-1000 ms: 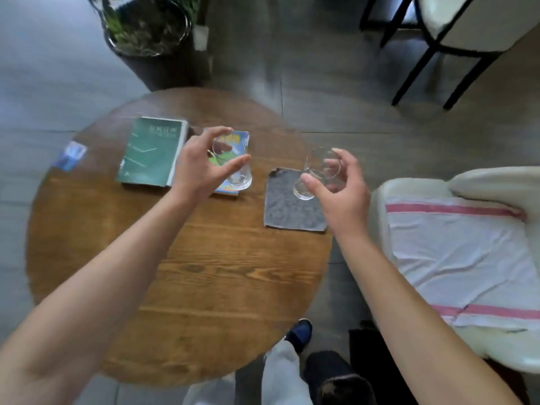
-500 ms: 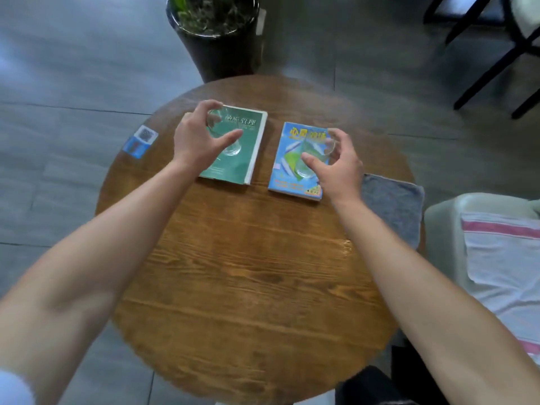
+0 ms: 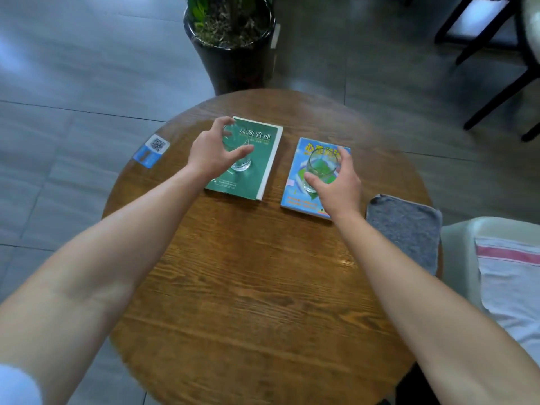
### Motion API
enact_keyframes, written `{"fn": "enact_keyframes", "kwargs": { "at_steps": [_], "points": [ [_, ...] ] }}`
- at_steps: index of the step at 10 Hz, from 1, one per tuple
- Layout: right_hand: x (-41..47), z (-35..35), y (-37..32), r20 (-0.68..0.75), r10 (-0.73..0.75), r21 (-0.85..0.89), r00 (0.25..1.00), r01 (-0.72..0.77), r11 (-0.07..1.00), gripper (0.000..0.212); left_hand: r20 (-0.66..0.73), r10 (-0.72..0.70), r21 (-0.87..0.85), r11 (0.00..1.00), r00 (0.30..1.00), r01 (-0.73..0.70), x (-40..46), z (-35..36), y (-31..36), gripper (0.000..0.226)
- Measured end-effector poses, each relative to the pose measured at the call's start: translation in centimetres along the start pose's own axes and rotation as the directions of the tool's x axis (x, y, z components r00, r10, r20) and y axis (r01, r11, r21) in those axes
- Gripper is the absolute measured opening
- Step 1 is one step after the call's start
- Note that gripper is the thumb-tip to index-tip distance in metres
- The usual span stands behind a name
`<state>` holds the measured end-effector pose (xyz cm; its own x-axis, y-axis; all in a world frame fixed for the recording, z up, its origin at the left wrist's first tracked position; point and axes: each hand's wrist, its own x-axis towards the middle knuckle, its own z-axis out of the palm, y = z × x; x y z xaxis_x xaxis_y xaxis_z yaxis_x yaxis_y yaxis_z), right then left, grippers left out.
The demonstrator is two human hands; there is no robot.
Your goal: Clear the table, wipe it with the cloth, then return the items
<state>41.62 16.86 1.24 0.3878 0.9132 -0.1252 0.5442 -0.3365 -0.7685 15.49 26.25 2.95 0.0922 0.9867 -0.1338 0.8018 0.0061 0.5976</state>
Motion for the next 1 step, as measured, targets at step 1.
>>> {"fn": "enact_keyframes", "kwargs": {
  "at_steps": [1],
  "points": [
    [0.22,-2.47,-1.66,0.001,-0.097,-0.061,0.995,0.097,0.993,0.089,-0.072,0.07,0.012,0.998,0.995,-0.069,-0.77,-1.51,1.6,0.095]
  ]
}}
